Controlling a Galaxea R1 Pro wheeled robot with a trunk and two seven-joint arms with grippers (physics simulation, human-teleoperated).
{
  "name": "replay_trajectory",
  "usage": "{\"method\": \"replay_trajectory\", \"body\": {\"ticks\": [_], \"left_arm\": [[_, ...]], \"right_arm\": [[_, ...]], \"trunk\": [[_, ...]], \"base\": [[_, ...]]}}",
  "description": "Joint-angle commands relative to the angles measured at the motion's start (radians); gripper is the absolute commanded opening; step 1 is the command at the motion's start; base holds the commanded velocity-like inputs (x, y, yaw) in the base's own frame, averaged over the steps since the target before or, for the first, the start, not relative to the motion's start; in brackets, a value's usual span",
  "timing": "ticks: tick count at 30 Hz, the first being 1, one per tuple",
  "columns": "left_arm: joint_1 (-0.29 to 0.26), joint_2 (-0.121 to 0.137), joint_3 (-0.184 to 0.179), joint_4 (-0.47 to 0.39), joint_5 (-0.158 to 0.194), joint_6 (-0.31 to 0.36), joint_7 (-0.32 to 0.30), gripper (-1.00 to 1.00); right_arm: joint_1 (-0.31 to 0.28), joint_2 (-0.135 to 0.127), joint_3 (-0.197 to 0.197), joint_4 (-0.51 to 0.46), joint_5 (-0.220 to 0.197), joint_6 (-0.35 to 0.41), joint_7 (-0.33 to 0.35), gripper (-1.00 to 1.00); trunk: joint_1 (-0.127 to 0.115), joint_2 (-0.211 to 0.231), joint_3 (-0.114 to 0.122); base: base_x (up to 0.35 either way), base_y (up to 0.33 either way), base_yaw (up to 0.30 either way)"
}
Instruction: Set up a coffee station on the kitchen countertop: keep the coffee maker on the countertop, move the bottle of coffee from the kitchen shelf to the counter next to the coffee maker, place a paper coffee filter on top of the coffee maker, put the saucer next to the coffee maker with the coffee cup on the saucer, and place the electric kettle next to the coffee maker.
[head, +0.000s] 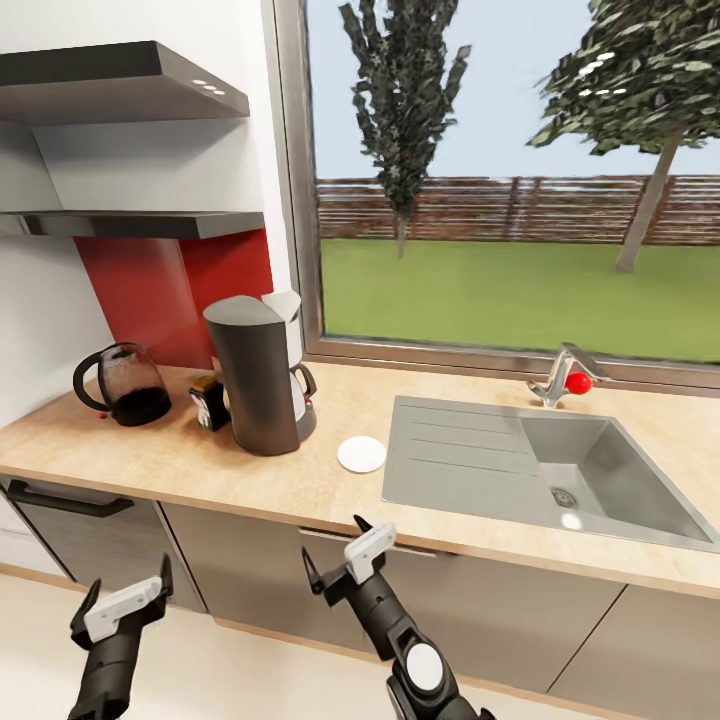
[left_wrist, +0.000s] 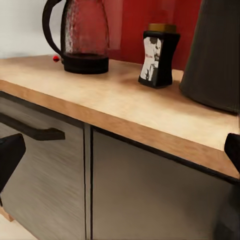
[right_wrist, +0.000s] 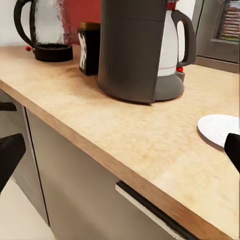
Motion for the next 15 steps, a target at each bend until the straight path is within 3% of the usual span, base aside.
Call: {"method": "replay_trajectory", "body": {"ticks": [1, 6, 8, 15], "left_arm": [[0.000, 0.001, -0.001, -0.007, 0.008, -0.002, 0.003, 1.00], [-0.001, 0.000, -0.002, -0.063, 0.029, 0.018, 0.002, 1.00], [-0.001, 0.000, -0.003, -0.098, 0.032, 0.060, 0.002, 1.00], [-0.047, 0.001, -0.003, -0.205, 0.035, 0.303, -0.003, 1.00]], "right_arm": [[-0.001, 0.001, -0.001, -0.004, 0.007, -0.003, 0.003, 1.00], [-0.001, 0.001, -0.001, -0.060, 0.007, -0.002, 0.003, 1.00], [-0.001, 0.001, -0.002, -0.089, 0.007, 0.000, 0.002, 1.00], [-0.001, 0.001, -0.018, -0.182, 0.008, 0.030, -0.002, 1.00]], "trunk": [[0.001, -0.002, -0.002], [0.001, -0.002, -0.002], [0.001, -0.002, -0.002], [0.001, -0.002, -0.002]], "base": [[0.000, 0.000, 0.000], [0.000, 0.000, 0.000], [0.000, 0.000, 0.000], [0.000, 0.000, 0.000]]}}
